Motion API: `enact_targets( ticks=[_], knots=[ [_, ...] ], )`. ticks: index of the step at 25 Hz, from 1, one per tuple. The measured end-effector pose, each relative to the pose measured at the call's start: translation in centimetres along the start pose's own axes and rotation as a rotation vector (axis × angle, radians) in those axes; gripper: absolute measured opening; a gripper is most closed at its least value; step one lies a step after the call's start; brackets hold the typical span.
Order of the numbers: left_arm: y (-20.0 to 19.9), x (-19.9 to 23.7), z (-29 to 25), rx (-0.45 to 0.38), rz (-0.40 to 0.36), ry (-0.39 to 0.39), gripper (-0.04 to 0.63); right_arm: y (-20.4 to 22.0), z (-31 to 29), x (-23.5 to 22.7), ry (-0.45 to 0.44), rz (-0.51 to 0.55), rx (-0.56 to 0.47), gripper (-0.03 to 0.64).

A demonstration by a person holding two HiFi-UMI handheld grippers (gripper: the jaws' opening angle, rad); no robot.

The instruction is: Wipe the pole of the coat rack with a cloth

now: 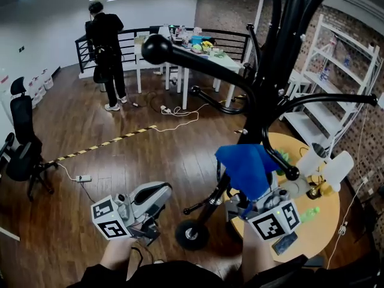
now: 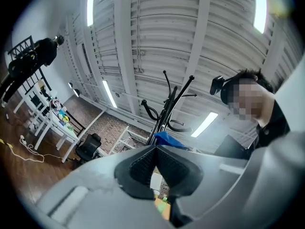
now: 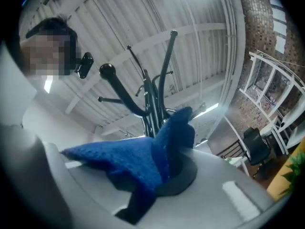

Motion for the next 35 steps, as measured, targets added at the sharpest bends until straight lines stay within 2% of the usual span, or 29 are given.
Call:
enact_targets(
  ticks=[6, 13, 22, 28, 35],
  knots=[
    [-1.6, -0.1, 1.3, -0.022, -0.025, -0.002, 0.002, -2.1, -2.5, 1.7, -0.014, 0.026, -0.034, 0.031],
    [-1.0, 0.1, 0.9, -0.030, -0.016, 0.000, 0.002, -1.0, -0.8, 1.0, -0.001, 0.037, -0.026, 0.031],
    [0.2, 0.0, 0.0, 0.014, 0.020, 0.011, 0.002, 7.6, 8.2, -1.8, 0.137, -0.019, 0.188, 0.031],
    [1.6, -0.2, -0.2, 0.041, 0.042, 0.008, 0.002, 13.4, 14.1, -3.6, 0.196, -0.067, 0.298, 0.031],
    [2.1, -0.7, -0.2, 0.062, 0.050, -0.001, 0.002, 18.0, 18.6, -5.1, 0.254, -0.107, 0.403, 0.031]
  ],
)
Point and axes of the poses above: the fingertips, and each gripper's own axes: z backward along the fingers, x to its left, y out of its underside, the point moved 7 cm from there along z, backward along the fingers, and after that the axes turned 13 degrees about -x, right-handed, at the moved point
